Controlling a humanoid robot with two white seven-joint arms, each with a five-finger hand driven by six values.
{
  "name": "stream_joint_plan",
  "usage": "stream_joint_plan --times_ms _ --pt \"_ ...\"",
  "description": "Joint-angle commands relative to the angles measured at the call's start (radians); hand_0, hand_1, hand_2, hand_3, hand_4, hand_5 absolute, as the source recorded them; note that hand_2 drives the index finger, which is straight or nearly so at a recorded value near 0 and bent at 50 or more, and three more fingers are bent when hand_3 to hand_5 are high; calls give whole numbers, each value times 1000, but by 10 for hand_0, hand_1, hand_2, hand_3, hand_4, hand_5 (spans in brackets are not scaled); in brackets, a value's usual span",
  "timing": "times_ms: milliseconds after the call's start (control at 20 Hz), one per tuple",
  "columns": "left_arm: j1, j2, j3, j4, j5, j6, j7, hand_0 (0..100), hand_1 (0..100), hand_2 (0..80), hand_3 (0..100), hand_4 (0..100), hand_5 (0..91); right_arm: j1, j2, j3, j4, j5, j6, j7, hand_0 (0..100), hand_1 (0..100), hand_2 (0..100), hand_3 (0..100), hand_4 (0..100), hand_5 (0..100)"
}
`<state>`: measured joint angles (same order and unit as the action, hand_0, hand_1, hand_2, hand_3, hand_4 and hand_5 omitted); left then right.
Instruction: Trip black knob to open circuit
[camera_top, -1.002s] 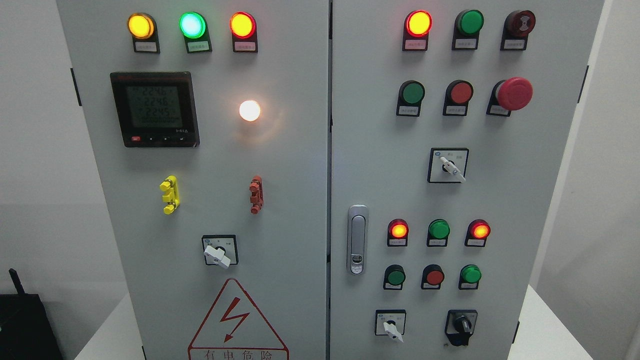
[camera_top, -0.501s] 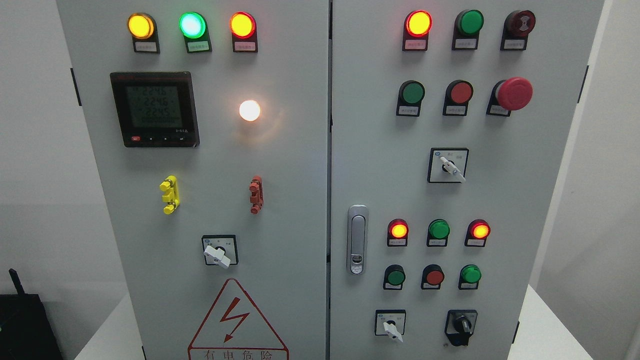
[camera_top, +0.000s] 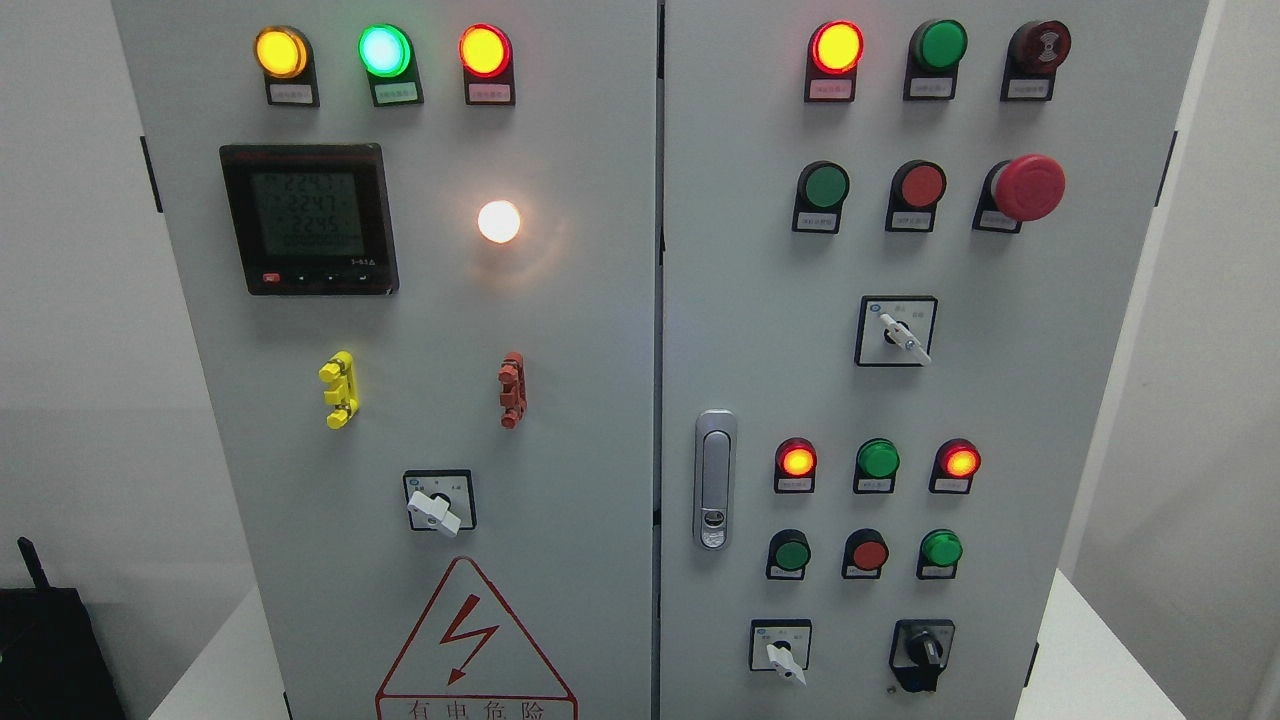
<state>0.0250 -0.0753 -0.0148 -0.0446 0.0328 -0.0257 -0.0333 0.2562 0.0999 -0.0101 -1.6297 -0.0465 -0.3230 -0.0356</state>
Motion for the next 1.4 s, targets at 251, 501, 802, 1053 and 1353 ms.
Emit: stream_joint_plan --times_ms 251,501,802,1053,1353 --pt "-2 0 2 0 2 -3 0 120 389 0 0 0 0 -61 -9 -8 -56 -6 47 -4 0 0 0 1000 1000 977" --pt "-2 0 2 0 2 -3 0 120 389 0 0 0 0 -94 -15 -19 -62 -6 67 -4 0 0 0 1000 1000 977" --pt "-2 0 2 0 2 -3 0 120 389 0 0 0 0 -124 -17 -31 -90 -15 104 -4 0 0 0 1000 1000 978" --pt "-2 0 2 0 2 -3 0 120 389 0 0 0 0 -150 -17 -36 -116 -20 130 -4 0 0 0 1000 1000 978" --pt "-2 0 2 0 2 -2 0 120 389 0 0 0 0 -173 -15 -30 -142 -20 162 -4 0 0 0 1000 1000 979"
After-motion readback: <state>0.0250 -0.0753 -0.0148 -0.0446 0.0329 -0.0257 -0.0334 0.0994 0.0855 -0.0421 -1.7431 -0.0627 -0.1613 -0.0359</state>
